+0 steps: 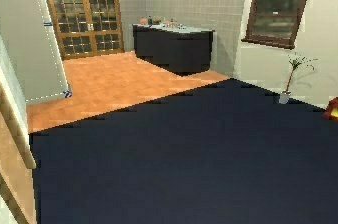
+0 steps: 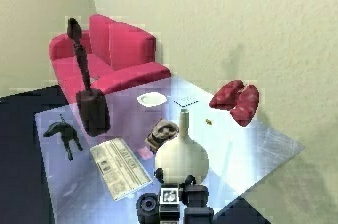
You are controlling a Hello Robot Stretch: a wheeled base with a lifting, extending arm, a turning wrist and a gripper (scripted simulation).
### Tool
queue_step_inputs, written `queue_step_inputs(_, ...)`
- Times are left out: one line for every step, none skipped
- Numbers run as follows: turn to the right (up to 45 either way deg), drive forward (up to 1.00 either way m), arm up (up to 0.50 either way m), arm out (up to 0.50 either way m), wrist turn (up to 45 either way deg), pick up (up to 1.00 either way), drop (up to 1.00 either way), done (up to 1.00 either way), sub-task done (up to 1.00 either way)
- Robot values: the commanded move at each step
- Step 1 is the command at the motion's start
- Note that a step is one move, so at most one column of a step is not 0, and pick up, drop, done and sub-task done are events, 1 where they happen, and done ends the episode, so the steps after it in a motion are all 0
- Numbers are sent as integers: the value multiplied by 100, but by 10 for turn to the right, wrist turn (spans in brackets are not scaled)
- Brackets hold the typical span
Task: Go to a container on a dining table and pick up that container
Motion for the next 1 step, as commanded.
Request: queue_step_inputs(0,0,0,0,0,0,0,100,0)
